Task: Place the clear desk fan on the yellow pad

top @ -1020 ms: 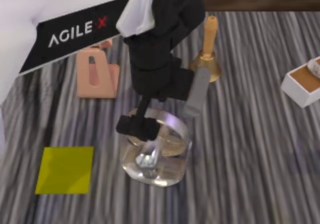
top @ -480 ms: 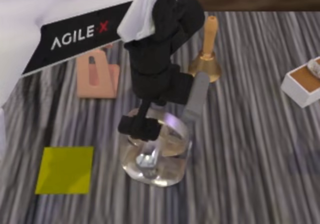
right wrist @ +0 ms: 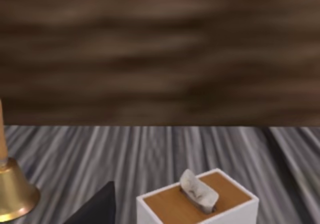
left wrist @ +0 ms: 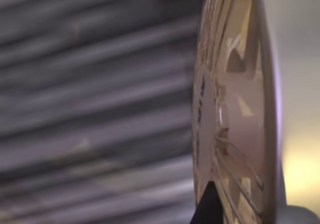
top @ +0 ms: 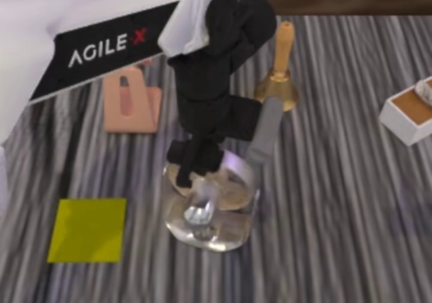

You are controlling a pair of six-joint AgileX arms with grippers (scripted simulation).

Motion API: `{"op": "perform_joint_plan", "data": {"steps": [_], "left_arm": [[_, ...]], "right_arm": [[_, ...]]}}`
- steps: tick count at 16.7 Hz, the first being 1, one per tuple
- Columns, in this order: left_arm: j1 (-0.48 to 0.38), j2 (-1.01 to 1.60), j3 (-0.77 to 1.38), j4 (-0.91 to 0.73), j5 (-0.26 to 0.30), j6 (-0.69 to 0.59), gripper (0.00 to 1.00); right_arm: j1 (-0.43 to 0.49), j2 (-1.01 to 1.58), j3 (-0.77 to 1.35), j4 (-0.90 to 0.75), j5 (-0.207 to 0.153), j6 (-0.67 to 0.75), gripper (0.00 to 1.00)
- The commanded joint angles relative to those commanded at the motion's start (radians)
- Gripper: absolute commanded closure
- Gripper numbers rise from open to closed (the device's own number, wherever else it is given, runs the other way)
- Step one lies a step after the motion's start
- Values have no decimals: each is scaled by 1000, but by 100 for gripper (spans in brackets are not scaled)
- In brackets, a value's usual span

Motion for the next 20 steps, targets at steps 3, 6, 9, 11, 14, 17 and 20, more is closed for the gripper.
{"op": "perform_joint_plan", "data": {"steps": [3,6,9,11,14,17,20], "left_arm": [[0,0,0,0,0,0,100],[0,0,0,0,0,0,100],[0,0,0,0,0,0,100],[1,-2,4,-3,0,2,100],[9,2,69,-71,1,1,100],[15,1,163,-165,0,2,100],[19,-5,196,-197,0,0,100]], "right_arm": [[0,0,0,0,0,0,0],[0,0,0,0,0,0,0],[0,0,0,0,0,0,0],[0,0,0,0,0,0,0],[0,0,0,0,0,0,0],[0,0,0,0,0,0,0],[0,0,0,0,0,0,0]]}}
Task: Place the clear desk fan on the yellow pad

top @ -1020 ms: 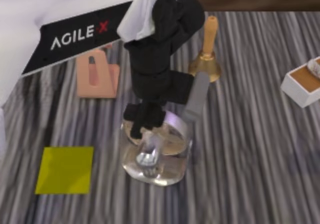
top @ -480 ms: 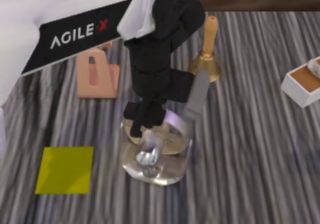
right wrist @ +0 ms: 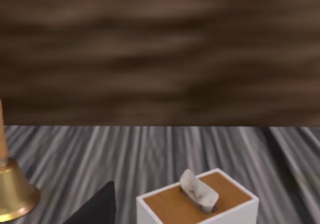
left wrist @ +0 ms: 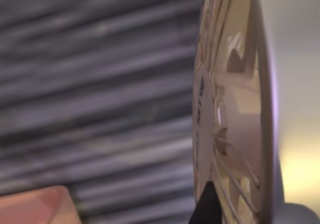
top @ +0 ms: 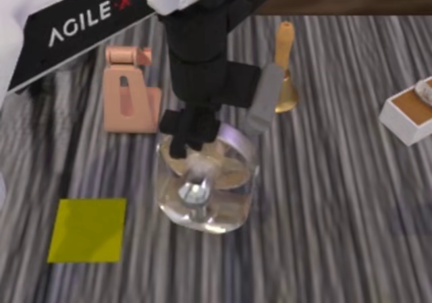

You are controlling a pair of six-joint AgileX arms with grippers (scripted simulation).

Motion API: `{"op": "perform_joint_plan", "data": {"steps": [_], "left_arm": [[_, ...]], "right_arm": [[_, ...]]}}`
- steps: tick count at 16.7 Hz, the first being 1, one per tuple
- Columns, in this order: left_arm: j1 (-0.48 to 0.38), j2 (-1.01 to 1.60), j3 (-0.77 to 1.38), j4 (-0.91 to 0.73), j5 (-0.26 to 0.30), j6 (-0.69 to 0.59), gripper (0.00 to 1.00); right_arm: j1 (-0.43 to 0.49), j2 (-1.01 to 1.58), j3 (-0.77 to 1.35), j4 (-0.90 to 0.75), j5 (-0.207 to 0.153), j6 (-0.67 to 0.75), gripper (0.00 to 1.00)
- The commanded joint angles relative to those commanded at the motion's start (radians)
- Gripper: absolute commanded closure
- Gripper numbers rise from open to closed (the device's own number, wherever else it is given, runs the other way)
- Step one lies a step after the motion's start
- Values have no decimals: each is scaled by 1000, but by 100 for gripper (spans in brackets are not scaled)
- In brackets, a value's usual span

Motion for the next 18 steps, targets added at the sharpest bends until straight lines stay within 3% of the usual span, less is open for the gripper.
{"op": "perform_joint_plan", "data": {"steps": [5,9,13,18], "left_arm": [[-5,-1,-9,-5,-4,-26,100],[6,-19,-47,-42,-25,-203,100],[38,-61,-112,-84,-49,-543,100],[99,-143,-220,-119,-72,-1150,100]], "right_arm": [[0,0,0,0,0,0,0],[0,0,0,0,0,0,0],[0,0,0,0,0,0,0],[0,0,0,0,0,0,0]]}}
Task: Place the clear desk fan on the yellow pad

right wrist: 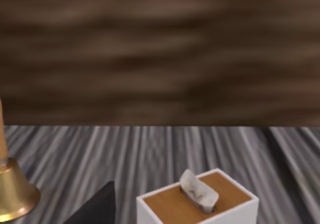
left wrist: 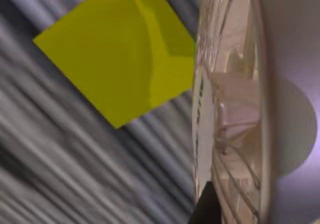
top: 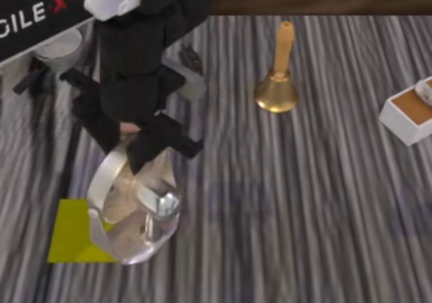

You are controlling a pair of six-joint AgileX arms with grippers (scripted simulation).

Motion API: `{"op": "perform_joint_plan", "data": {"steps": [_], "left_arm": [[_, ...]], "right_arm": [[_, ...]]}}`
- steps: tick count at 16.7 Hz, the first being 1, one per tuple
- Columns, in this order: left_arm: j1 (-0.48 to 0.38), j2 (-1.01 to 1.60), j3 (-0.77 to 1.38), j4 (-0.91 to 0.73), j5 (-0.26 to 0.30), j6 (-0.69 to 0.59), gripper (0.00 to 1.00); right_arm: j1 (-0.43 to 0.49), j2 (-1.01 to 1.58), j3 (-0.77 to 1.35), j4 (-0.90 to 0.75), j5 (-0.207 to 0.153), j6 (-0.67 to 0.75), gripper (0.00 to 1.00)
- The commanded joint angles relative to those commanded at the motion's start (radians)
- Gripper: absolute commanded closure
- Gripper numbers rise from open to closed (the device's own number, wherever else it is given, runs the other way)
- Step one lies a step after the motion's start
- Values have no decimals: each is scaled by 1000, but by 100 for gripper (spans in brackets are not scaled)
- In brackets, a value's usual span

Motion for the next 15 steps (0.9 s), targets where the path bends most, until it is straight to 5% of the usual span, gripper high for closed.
{"op": "perform_joint_plan", "data": {"steps": [9,15], "left_arm": [[133,-187,-209,31,14,-1232,100],[209,-309,-308,109,55,-1783,100]], "right_arm": [[0,0,0,0,0,0,0],[0,0,0,0,0,0,0]]}}
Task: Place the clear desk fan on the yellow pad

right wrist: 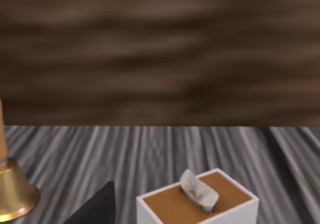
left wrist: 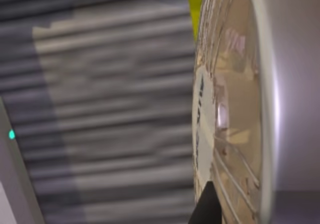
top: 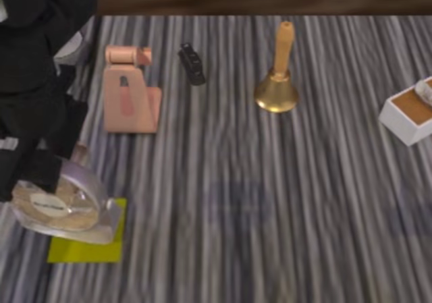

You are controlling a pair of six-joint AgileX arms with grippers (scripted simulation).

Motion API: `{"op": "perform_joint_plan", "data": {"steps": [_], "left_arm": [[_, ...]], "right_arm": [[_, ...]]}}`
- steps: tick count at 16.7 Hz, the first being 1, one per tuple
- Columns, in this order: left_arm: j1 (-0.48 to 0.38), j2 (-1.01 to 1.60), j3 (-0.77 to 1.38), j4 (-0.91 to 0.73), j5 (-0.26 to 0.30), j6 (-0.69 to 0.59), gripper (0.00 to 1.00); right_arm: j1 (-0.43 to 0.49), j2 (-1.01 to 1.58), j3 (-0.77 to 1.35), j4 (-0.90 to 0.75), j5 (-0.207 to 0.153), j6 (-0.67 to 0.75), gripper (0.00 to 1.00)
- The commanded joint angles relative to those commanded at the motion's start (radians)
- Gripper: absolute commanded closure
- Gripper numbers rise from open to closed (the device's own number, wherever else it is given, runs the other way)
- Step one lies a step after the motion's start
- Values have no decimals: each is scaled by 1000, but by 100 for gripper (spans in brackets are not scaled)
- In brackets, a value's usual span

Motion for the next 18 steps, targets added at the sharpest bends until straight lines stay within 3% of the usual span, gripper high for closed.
{"op": "perform_joint_plan", "data": {"steps": [5,11,18], "left_arm": [[29,-54,-37,43,21,-172,100],[25,-51,-38,45,20,-171,100],[38,-40,-160,180,21,-165,100]], "right_arm": [[0,0,0,0,0,0,0],[0,0,0,0,0,0,0],[0,0,0,0,0,0,0]]}}
